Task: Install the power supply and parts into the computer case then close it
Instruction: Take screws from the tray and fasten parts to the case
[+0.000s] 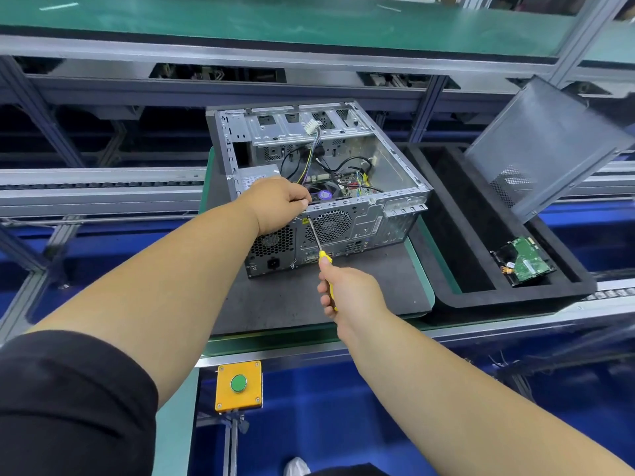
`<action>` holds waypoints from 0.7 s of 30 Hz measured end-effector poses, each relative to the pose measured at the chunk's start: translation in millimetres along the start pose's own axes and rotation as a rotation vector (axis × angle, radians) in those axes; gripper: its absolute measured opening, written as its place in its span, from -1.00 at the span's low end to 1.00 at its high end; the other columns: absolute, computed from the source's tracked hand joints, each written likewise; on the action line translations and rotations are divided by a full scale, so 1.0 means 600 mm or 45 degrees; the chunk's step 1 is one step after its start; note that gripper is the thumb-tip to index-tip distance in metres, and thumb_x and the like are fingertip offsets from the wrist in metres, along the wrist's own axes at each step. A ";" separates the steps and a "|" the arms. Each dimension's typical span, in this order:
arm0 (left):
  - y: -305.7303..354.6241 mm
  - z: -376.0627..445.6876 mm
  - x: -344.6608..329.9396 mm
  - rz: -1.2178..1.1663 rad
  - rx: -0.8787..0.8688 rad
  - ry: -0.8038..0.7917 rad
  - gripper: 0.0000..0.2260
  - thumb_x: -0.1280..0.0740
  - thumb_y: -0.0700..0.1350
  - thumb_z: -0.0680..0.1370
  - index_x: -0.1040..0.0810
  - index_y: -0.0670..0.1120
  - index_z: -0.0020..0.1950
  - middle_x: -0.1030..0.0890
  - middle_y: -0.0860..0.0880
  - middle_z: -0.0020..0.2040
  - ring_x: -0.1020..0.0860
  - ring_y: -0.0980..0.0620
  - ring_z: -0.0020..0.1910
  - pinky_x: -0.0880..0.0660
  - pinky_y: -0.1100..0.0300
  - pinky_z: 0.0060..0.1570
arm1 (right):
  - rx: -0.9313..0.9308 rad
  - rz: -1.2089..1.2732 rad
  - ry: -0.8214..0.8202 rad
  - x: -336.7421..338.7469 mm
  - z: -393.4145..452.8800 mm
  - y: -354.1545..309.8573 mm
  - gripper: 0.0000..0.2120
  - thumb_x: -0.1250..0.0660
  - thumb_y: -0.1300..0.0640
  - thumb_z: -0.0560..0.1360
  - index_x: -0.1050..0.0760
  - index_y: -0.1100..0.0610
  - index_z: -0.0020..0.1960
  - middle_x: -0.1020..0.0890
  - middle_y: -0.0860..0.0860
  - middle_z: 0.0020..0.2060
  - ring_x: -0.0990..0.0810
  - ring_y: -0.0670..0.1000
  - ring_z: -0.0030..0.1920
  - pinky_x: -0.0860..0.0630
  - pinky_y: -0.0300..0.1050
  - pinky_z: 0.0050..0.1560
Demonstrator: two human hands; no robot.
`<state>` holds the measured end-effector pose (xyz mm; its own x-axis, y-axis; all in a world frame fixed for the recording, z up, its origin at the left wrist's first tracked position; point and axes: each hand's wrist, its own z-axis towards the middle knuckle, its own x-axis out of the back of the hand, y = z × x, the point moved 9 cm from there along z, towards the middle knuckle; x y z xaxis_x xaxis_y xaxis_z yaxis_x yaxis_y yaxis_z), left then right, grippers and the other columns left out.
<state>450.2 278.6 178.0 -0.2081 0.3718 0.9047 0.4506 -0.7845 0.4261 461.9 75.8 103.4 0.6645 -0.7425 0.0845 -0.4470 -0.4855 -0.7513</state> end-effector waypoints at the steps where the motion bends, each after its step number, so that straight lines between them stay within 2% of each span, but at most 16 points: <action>1: 0.000 0.000 0.000 0.004 -0.003 0.000 -0.78 -0.17 0.00 0.63 -0.59 0.08 0.15 -0.57 -0.07 0.06 -0.46 -0.08 0.12 -0.44 0.03 0.15 | -0.052 0.021 -0.024 -0.006 0.001 0.002 -0.59 -0.21 -0.13 0.62 -0.52 0.15 -0.21 -0.47 -0.01 -0.50 -0.34 -0.06 -0.47 -0.28 -0.23 -0.47; 3: 0.000 0.001 -0.001 0.007 -0.004 0.001 -0.77 -0.17 -0.01 0.63 -0.59 0.08 0.17 -0.57 -0.07 0.07 -0.44 -0.08 0.15 -0.42 0.02 0.18 | -0.185 0.213 -0.130 -0.025 0.002 0.013 -0.49 -0.05 -0.16 0.67 -0.54 0.18 -0.17 -0.39 -0.04 -0.60 -0.26 -0.08 -0.52 -0.21 -0.26 -0.51; 5: -0.001 0.001 -0.001 0.005 0.006 -0.002 -0.76 -0.17 0.00 0.63 -0.58 0.09 0.18 -0.56 -0.08 0.09 -0.43 -0.08 0.17 -0.41 -0.01 0.20 | -0.302 0.477 -0.246 -0.043 -0.001 0.027 -0.48 -0.03 -0.14 0.68 -0.56 0.19 -0.13 -0.36 -0.05 -0.60 -0.21 -0.09 -0.58 -0.14 -0.27 -0.56; 7: -0.002 0.001 -0.001 -0.003 0.010 0.002 -0.76 -0.17 0.00 0.63 -0.58 0.08 0.19 -0.55 -0.09 0.10 -0.43 -0.09 0.17 -0.41 -0.01 0.21 | -0.343 0.634 -0.325 -0.053 -0.004 0.034 -0.51 -0.08 -0.15 0.66 -0.57 0.20 -0.09 -0.37 -0.04 -0.57 -0.20 -0.10 -0.60 -0.11 -0.27 -0.58; 9: -0.001 0.000 0.000 -0.008 -0.004 0.011 -0.76 -0.18 -0.01 0.63 -0.59 0.05 0.19 -0.57 -0.10 0.06 -0.46 -0.10 0.14 -0.42 0.02 0.18 | -0.282 0.667 -0.319 -0.054 -0.006 0.029 -0.59 -0.26 -0.16 0.59 -0.55 0.19 -0.12 -0.39 -0.02 -0.50 -0.22 -0.10 -0.57 -0.11 -0.28 -0.59; 11: 0.000 -0.001 0.001 -0.017 -0.014 0.019 -0.76 -0.18 -0.01 0.62 -0.60 0.04 0.18 -0.59 -0.10 0.03 -0.47 -0.10 0.10 -0.42 0.05 0.15 | -0.166 0.591 -0.217 -0.045 -0.007 0.018 -0.74 -0.42 -0.04 0.51 -0.49 0.14 -0.15 -0.37 -0.01 -0.44 -0.20 -0.09 -0.53 -0.12 -0.27 -0.58; 12: 0.000 -0.001 0.002 -0.021 -0.014 0.021 -0.76 -0.18 -0.01 0.62 -0.60 0.03 0.17 -0.59 -0.11 0.01 -0.48 -0.09 0.09 -0.43 0.07 0.13 | -0.105 0.478 -0.135 -0.035 -0.008 0.011 -0.77 -0.44 0.01 0.52 -0.47 0.12 -0.16 -0.37 -0.01 -0.42 -0.22 -0.08 -0.52 -0.14 -0.27 -0.58; 14: 0.001 -0.002 0.002 -0.015 -0.015 0.026 -0.76 -0.17 -0.01 0.63 -0.61 0.02 0.14 -0.59 -0.11 0.00 -0.48 -0.10 0.09 -0.43 0.06 0.12 | 0.000 0.127 0.036 -0.014 -0.006 -0.004 -0.76 -0.39 -0.02 0.55 -0.48 0.11 -0.17 -0.44 -0.02 -0.42 -0.29 -0.07 -0.51 -0.22 -0.25 -0.56; 16: 0.001 -0.002 0.003 -0.002 -0.008 0.032 -0.76 -0.17 -0.01 0.63 -0.60 0.04 0.14 -0.58 -0.10 0.01 -0.46 -0.10 0.11 -0.44 0.03 0.14 | 0.021 -0.080 0.103 -0.009 -0.003 -0.011 -0.69 -0.28 -0.09 0.60 -0.53 0.12 -0.17 -0.47 -0.03 -0.44 -0.32 -0.06 -0.50 -0.26 -0.21 -0.49; 17: 0.001 -0.003 0.003 0.001 -0.006 0.034 -0.76 -0.17 0.00 0.63 -0.60 0.06 0.15 -0.58 -0.09 0.02 -0.45 -0.10 0.12 -0.43 0.02 0.15 | -0.004 -0.046 0.083 -0.013 -0.002 -0.010 -0.62 -0.22 -0.12 0.62 -0.56 0.14 -0.18 -0.47 -0.04 -0.48 -0.31 -0.06 -0.51 -0.25 -0.20 -0.48; 19: 0.002 -0.003 0.002 -0.004 -0.010 0.037 -0.77 -0.17 -0.01 0.63 -0.60 0.08 0.16 -0.57 -0.08 0.02 -0.45 -0.10 0.13 -0.43 0.02 0.16 | -0.144 0.254 -0.040 -0.033 -0.001 0.006 -0.50 -0.12 -0.15 0.65 -0.58 0.18 -0.20 -0.41 -0.05 -0.58 -0.22 -0.09 -0.59 -0.17 -0.24 -0.57; 21: 0.002 -0.003 0.002 -0.014 -0.009 0.035 -0.77 -0.17 0.00 0.63 -0.59 0.09 0.17 -0.57 -0.08 0.03 -0.43 -0.09 0.14 -0.42 0.01 0.17 | -0.337 0.568 -0.204 -0.057 -0.006 0.025 -0.51 -0.08 -0.12 0.67 -0.59 0.19 -0.14 -0.36 -0.05 -0.60 -0.15 -0.10 -0.61 -0.08 -0.29 -0.62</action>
<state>448.8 277.4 179.7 -0.2371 0.3665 0.8997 0.4420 -0.7840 0.4359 430.5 92.4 91.5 0.4497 -0.8333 -0.3214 -0.8282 -0.2544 -0.4993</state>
